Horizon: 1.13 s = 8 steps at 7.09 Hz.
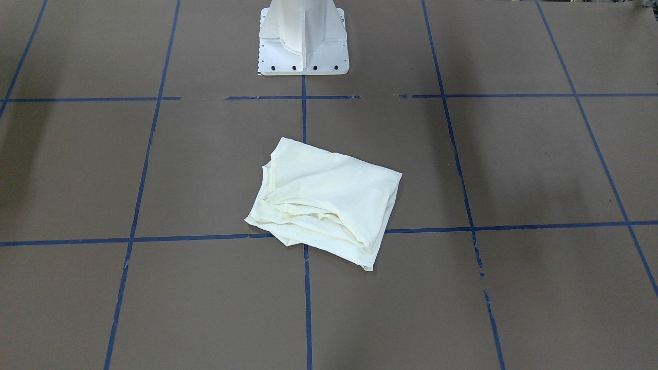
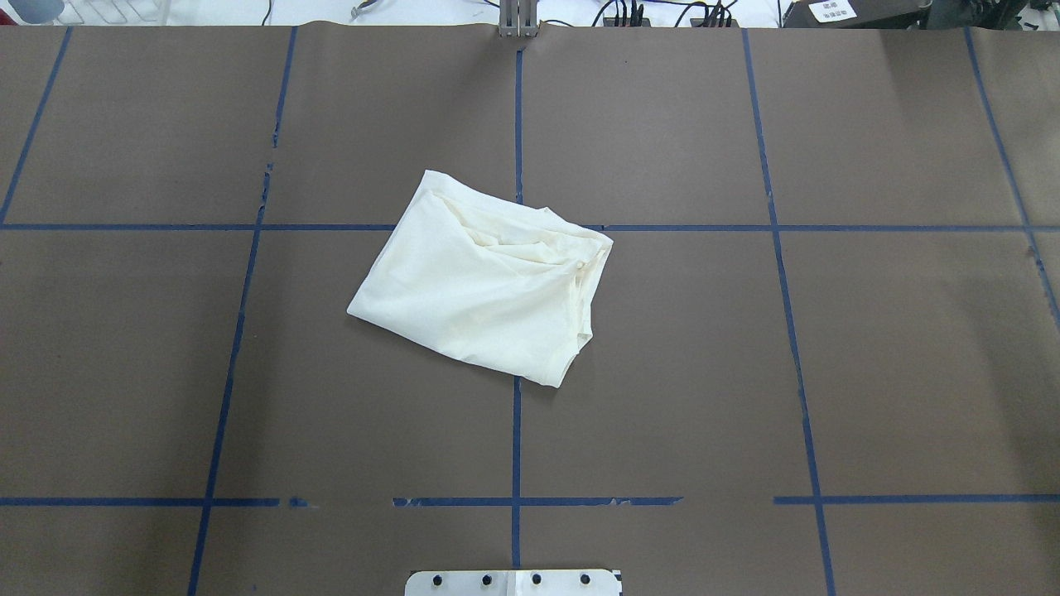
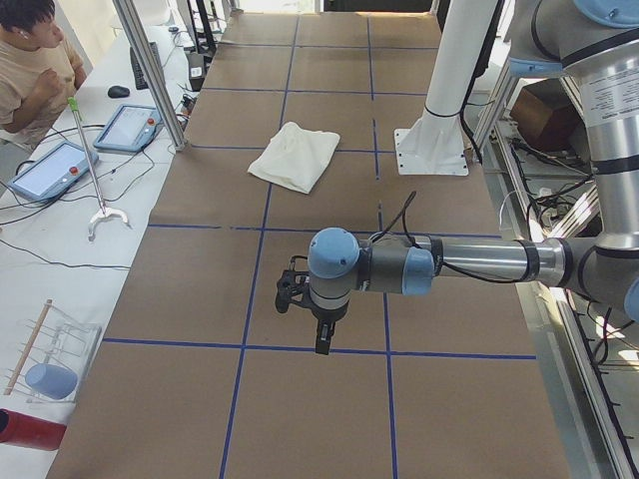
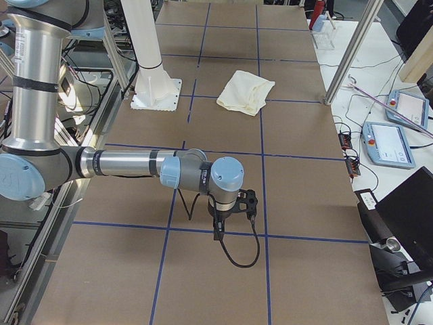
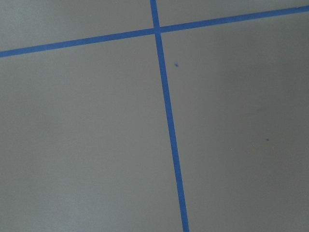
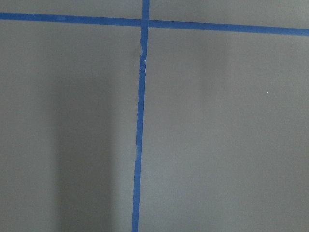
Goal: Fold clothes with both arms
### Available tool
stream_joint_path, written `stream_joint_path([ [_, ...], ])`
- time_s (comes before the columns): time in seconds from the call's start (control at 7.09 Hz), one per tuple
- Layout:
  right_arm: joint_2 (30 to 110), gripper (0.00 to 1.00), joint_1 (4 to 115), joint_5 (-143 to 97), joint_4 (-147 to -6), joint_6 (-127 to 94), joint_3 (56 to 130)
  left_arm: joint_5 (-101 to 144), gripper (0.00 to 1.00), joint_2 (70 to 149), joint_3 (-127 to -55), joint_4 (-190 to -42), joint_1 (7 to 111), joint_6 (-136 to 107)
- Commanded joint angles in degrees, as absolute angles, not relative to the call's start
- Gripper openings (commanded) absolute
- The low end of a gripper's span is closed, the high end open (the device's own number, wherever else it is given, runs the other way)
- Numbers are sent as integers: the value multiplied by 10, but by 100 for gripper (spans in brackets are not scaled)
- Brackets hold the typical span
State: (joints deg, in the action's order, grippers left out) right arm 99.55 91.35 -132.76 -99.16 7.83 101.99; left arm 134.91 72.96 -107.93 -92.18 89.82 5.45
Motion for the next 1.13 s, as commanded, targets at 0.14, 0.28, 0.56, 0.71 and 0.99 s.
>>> stream_joint_path([
  [0.14, 996, 100, 910, -1332, -991, 79, 1028, 1349, 100, 725, -1079, -920, 898, 54],
  [0.28, 998, 100, 910, -1332, -991, 80, 1028, 1349, 100, 722, -1079, -919, 898, 54],
  [0.56, 1001, 100, 910, -1333, -991, 79, 1028, 1348, 100, 718, -1079, -919, 898, 54],
  [0.71, 1001, 100, 911, -1333, -991, 79, 1028, 1348, 100, 718, -1079, -919, 898, 54],
  [0.99, 1006, 100, 910, -1333, -992, 79, 1027, 1347, 100, 712, -1080, -918, 898, 54],
])
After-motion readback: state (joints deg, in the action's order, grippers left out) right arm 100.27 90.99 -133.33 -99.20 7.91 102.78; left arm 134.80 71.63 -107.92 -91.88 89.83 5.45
